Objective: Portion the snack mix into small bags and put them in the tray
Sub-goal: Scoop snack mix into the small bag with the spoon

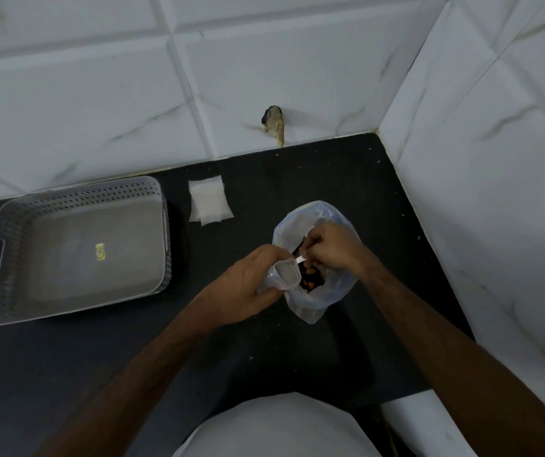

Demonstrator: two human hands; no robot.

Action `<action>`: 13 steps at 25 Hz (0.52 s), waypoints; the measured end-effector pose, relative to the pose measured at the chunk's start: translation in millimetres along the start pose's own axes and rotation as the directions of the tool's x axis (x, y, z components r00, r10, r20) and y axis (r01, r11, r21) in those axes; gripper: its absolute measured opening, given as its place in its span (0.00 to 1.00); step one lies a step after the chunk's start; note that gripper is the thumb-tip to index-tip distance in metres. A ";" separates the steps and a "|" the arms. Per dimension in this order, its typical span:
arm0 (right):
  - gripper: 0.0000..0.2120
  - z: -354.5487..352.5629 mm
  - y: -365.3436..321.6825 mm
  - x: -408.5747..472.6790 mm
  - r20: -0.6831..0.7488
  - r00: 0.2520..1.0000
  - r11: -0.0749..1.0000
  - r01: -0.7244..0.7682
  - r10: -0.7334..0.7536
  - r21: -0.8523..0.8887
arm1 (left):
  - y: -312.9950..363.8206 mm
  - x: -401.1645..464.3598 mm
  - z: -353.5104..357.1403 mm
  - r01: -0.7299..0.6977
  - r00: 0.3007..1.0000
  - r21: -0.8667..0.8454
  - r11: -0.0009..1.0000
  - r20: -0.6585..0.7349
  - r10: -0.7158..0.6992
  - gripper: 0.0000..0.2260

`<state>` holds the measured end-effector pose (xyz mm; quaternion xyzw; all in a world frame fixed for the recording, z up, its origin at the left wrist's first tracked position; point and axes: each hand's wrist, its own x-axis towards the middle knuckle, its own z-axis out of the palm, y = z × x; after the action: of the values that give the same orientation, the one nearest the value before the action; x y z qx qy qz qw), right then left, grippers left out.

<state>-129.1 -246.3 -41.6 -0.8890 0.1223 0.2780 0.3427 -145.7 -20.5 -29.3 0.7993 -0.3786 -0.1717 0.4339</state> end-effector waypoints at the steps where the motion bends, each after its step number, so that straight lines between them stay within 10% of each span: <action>1: 0.03 -1.4 0.8 0.4 0.025 0.999 0.996 -0.032 0.030 0.085 | 0.0 -0.8 -0.2 0.004 1.000 0.002 1.000 -0.001 -0.004 0.16; 13: 0.07 -17.6 -14.8 -23.7 0.049 0.997 0.777 -0.075 0.057 0.625 | -10.7 -8.7 -20.7 0.019 0.995 0.088 0.996 -0.103 -0.010 0.18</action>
<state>-135.1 -246.7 -9.2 -0.7159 0.2339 0.2457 0.6103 -134.0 1.2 -26.9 0.8283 -0.3572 -0.1166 0.4156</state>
